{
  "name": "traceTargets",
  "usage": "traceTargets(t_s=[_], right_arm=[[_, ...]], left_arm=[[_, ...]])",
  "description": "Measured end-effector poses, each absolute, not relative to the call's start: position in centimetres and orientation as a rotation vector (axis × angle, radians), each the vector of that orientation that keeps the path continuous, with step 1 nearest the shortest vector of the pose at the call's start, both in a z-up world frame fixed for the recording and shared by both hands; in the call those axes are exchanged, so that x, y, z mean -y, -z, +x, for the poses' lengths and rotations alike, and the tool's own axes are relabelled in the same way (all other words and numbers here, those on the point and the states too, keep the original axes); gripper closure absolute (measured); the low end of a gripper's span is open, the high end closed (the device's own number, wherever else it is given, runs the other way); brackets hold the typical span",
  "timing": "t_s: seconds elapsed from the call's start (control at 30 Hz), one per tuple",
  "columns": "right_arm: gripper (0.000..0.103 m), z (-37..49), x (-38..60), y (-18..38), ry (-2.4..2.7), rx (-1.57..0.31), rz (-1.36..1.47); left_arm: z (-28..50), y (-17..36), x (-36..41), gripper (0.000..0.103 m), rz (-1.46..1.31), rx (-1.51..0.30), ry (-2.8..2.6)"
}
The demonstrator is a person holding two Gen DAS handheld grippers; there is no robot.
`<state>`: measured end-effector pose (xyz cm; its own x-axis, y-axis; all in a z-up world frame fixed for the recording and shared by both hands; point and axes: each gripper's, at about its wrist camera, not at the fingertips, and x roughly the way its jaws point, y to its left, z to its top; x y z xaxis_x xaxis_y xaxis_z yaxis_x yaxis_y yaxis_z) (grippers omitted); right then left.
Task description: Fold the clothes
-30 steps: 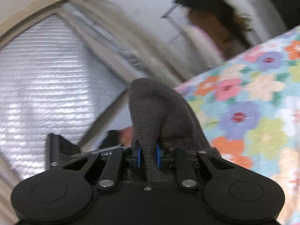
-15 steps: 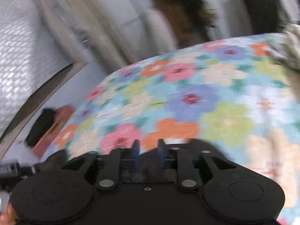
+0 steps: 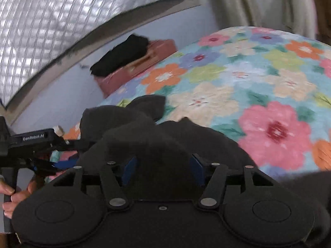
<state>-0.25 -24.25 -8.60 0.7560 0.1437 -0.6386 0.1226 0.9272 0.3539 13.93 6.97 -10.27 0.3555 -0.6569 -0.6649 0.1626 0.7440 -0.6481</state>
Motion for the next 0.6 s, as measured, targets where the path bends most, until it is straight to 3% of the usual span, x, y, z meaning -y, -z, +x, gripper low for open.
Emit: traceTargets(t_s=[0.1,0.27,0.33,0.4,0.47,0.5,0.53,0.6], right_arm=[[0.024,1.2,24.2,8.5,0.028,-0.708,0.415],[0.022,2.8,24.1,10.3,-0.059,-0.793,0.525],[0.021,3.0,23.2,11.4,-0.054,-0.815,0.504],[0.021,3.2,22.3,12.4,-0.062,-0.844,0.479],[0.023,3.3,21.2,13.2,-0.063,-0.869,0.431],[0.044,3.2,20.8,13.4,-0.035,-0.88,0.396],[0.072,3.1,20.7,13.6,0.008,-0.893,0.375],[0.087,2.4,21.3,13.3,0.055,-0.878,0.41]], left_arm=[[14.7,10.7,-6.9,0.018,-0.565,-1.083,0.604],[15.6,12.6,-5.9,0.005,-0.594,-1.132,0.596],[15.9,14.0,-5.3,0.004,-0.605,-1.172,0.582],[15.9,14.7,-4.6,0.007,-0.569,-1.184,0.592],[15.0,13.9,-3.2,0.03,-0.426,-1.144,0.636],[14.3,13.1,-2.3,0.036,-0.335,-1.113,0.663],[13.8,12.5,-1.6,0.043,-0.274,-1.089,0.685],[13.1,12.0,-0.5,0.054,-0.279,-1.074,0.721]])
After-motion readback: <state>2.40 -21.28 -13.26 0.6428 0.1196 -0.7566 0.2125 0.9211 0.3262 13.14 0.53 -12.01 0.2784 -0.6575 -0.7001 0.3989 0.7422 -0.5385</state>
